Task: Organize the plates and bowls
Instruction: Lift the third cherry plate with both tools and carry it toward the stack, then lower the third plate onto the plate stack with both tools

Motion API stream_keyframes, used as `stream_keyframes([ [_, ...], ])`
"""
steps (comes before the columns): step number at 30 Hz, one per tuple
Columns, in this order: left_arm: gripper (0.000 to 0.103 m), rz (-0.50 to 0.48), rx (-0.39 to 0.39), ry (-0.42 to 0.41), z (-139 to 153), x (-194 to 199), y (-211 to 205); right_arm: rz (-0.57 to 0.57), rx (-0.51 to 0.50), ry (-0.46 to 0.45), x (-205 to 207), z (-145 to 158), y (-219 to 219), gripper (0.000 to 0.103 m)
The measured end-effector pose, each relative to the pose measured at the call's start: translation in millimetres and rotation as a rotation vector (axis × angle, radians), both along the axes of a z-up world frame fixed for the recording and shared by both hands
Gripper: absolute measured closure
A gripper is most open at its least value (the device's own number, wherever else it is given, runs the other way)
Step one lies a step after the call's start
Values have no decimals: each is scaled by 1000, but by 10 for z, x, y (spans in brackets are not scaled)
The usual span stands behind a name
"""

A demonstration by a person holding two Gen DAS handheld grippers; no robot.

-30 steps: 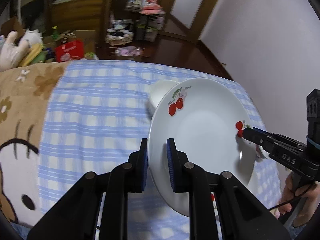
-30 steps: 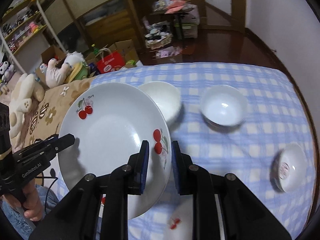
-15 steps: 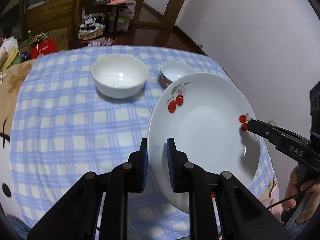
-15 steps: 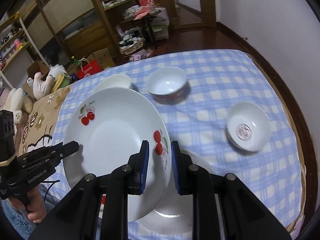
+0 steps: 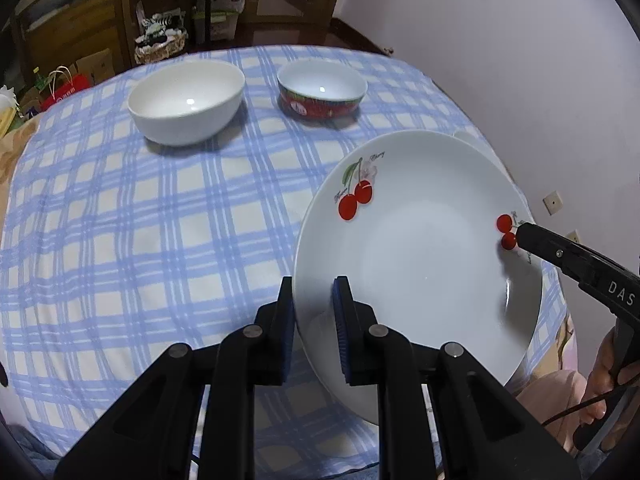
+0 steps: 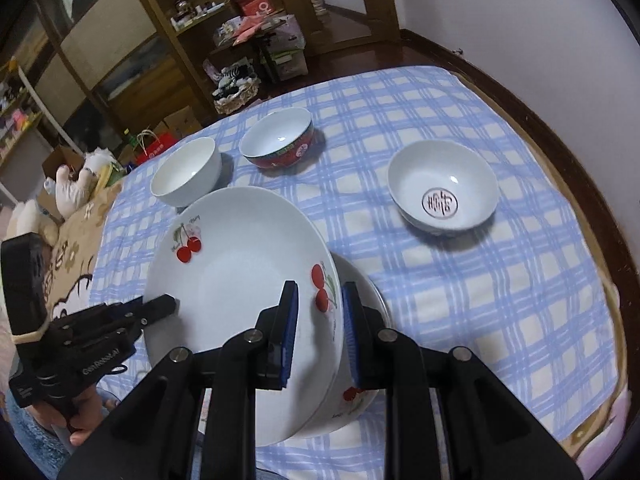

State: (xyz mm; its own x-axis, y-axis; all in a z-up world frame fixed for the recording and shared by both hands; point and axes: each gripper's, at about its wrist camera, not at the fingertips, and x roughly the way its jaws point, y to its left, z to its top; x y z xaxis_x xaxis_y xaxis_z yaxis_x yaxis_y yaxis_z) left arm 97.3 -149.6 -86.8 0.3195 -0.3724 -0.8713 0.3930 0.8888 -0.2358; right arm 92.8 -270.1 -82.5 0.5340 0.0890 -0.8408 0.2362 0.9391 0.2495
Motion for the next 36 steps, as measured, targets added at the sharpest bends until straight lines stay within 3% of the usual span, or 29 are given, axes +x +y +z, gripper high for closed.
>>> stream_keyframes([
  [9,86,-47,57,36,-280,11,-171,-34,-1,20,-110,-315,-90,80],
  [13,83,-58,120,-6,-335,-22,-255,-41,-43,25,-131,-412,-36,80],
  [19,83,-49,136,27,-457,54,-246,-36,-45,27,-139,-540,-10,80],
  [29,83,-63,173,1,-510,38,-327,-41,-64,61,-107,-633,-12,79],
  [36,83,-66,140,40,-553,36,-290,-72,-28,56,-138,-663,-92,79],
])
